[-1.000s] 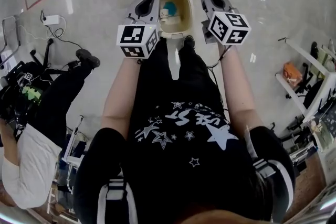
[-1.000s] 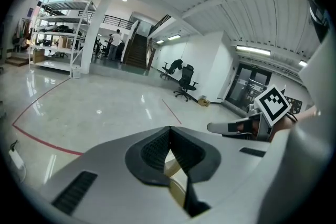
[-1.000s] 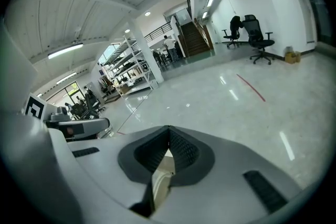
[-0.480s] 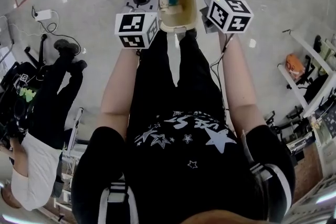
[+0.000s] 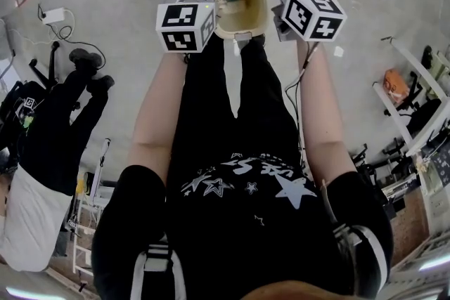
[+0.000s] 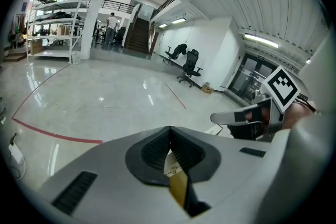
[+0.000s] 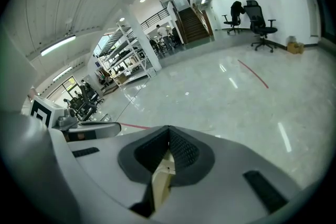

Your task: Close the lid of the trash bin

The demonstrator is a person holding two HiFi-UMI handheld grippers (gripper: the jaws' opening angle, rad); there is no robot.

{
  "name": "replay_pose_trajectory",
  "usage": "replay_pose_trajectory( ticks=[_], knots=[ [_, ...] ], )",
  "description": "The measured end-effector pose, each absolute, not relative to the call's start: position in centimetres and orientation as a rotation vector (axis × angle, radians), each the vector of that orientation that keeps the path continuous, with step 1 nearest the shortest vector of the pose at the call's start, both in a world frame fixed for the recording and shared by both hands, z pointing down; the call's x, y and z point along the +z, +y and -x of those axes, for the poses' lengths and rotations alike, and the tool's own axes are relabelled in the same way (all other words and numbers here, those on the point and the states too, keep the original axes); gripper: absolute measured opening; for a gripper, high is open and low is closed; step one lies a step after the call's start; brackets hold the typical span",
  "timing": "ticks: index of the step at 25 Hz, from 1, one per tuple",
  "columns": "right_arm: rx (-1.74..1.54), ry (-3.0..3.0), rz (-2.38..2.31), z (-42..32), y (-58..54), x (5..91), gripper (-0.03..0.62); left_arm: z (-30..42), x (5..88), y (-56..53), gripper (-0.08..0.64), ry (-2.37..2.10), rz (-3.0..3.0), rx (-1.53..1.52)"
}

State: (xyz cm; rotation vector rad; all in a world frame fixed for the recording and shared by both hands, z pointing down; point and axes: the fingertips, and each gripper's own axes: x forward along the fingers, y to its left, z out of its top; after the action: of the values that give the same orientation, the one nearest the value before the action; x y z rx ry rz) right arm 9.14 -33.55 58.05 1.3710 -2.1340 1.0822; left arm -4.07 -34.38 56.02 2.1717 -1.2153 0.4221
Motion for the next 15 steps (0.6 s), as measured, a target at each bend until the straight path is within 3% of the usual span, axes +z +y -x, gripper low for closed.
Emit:
replay_pose_trajectory(
  ticks=[15],
  knots=[
    [1.147,-2.129,-1.304,-8.8,-29.9,58.8,0.006,3.6,56.7,-30.8,0.011,-1.185,-2.164,0.439]
  ],
)
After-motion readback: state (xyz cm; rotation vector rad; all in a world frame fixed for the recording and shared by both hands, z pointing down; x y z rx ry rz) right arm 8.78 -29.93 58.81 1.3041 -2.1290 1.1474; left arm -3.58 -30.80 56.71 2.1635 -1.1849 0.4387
